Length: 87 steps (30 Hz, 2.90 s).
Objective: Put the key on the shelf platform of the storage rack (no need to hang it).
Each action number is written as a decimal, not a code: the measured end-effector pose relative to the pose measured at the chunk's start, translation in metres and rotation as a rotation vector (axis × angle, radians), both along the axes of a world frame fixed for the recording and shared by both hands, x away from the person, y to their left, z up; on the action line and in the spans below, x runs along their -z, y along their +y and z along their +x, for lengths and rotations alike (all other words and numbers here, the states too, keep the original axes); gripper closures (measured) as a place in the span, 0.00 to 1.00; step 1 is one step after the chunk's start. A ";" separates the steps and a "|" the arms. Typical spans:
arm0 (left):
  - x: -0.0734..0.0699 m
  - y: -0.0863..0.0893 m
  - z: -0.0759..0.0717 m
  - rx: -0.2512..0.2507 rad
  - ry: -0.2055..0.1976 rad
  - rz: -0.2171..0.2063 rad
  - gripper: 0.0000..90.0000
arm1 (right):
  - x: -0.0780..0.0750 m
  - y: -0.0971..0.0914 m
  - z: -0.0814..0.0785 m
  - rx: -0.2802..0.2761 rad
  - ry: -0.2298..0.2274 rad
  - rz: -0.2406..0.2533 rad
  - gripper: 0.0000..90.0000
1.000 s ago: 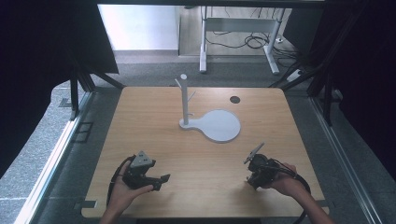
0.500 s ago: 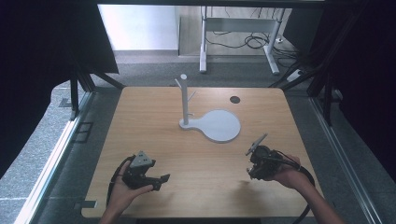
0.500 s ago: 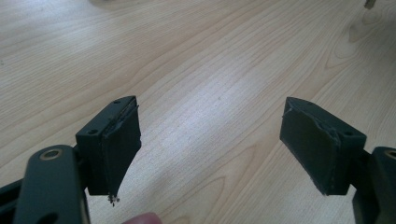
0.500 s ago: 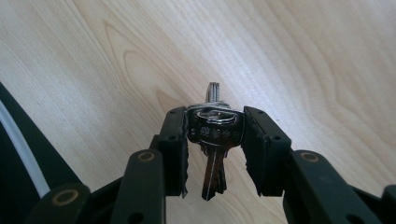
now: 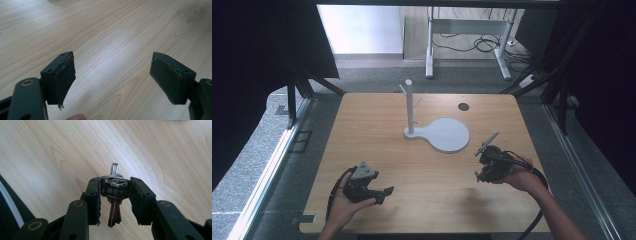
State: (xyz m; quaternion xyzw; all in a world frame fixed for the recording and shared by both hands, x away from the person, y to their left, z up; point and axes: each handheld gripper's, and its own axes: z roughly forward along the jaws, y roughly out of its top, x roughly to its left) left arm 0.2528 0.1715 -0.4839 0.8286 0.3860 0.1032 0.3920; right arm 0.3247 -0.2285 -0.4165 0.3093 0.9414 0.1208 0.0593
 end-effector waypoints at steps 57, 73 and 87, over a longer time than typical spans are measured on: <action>0.002 -0.002 0.001 0.014 0.007 0.003 0.23 | -0.018 0.040 0.092 0.034 0.011 0.058 0.69; 0.002 -0.001 0.001 0.014 0.009 0.004 0.23 | -0.018 0.051 0.114 0.052 0.026 0.059 0.69; 0.003 -0.002 0.002 0.013 0.014 0.001 0.23 | -0.020 0.056 0.133 0.087 0.019 0.083 0.69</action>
